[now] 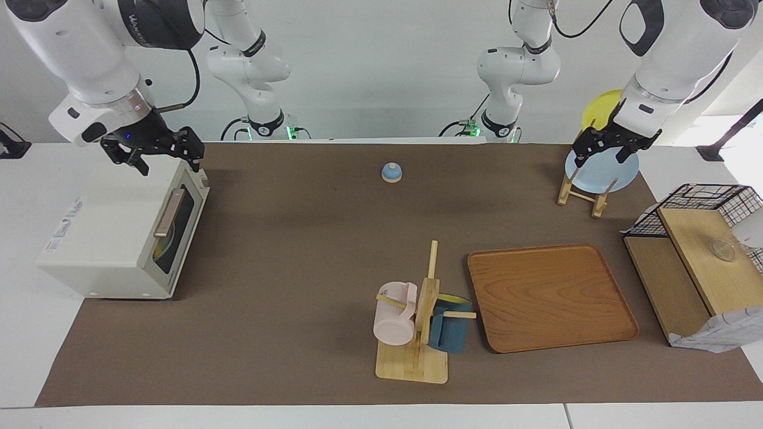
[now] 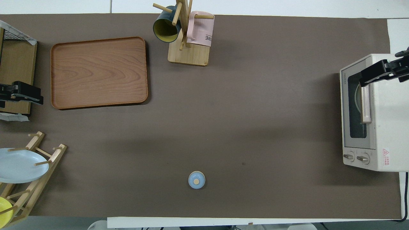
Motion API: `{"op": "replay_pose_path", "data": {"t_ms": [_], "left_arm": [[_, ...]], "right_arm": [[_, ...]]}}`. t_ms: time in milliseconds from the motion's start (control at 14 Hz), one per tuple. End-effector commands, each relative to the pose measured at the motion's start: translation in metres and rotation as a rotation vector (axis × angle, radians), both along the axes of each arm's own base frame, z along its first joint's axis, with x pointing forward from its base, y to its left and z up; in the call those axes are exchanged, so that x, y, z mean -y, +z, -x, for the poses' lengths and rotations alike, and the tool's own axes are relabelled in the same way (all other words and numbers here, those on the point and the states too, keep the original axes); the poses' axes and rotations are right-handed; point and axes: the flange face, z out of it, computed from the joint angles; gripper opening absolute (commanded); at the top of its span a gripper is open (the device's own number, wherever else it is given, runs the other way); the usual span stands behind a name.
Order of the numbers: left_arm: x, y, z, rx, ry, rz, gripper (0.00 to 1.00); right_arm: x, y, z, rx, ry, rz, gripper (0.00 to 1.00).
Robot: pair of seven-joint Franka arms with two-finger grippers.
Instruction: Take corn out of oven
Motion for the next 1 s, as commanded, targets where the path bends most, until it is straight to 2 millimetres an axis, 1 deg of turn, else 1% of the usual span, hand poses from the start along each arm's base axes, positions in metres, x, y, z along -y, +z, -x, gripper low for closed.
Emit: {"op": "replay_pose_path", "data": {"t_ms": [0, 143, 286, 357, 429, 500, 571, 643, 714, 786, 929], "left_arm": [[-0.002, 0.004, 0.0, -0.003, -0.015, -0.02, 1.0], [-0.002, 0.004, 0.0, -0.005, -0.015, -0.02, 1.0], [-0.002, 0.004, 0.0, -0.005, -0.015, -0.02, 1.0], [-0.002, 0.004, 0.0, -0.003, -0.015, -0.02, 1.0], [-0.002, 0.004, 0.0, -0.003, -0.015, -0.02, 1.0], [-0.002, 0.004, 0.0, -0.003, -0.015, -0.02, 1.0], [-0.002, 0.004, 0.0, -0.003, -0.015, -0.02, 1.0], [-0.002, 0.004, 0.0, -0.003, -0.015, -0.02, 1.0], [-0.002, 0.004, 0.0, -0.003, -0.015, -0.02, 1.0], [-0.002, 0.004, 0.0, -0.003, -0.015, -0.02, 1.0], [-0.002, 0.004, 0.0, -0.003, -0.015, -0.02, 1.0]], "right_arm": [[-0.002, 0.001, -0.003, 0.018, -0.014, -0.015, 1.0], [-0.002, 0.001, -0.002, 0.018, -0.013, -0.001, 1.0], [0.0, -0.004, 0.001, 0.012, 0.013, -0.002, 1.0], [0.001, -0.006, -0.003, 0.045, 0.058, -0.005, 0.81], [0.002, -0.01, -0.003, 0.054, 0.087, -0.002, 0.51], [0.007, -0.019, -0.001, 0.047, 0.108, 0.022, 0.18], [0.01, -0.039, 0.005, 0.053, 0.139, 0.023, 0.0], [0.012, -0.062, 0.008, 0.071, 0.153, 0.033, 0.0], [0.023, -0.094, 0.01, 0.064, 0.143, 0.037, 0.0], [0.04, -0.115, 0.01, 0.059, 0.12, 0.039, 0.0], [0.044, -0.13, 0.013, 0.029, 0.139, 0.085, 0.0]]}}
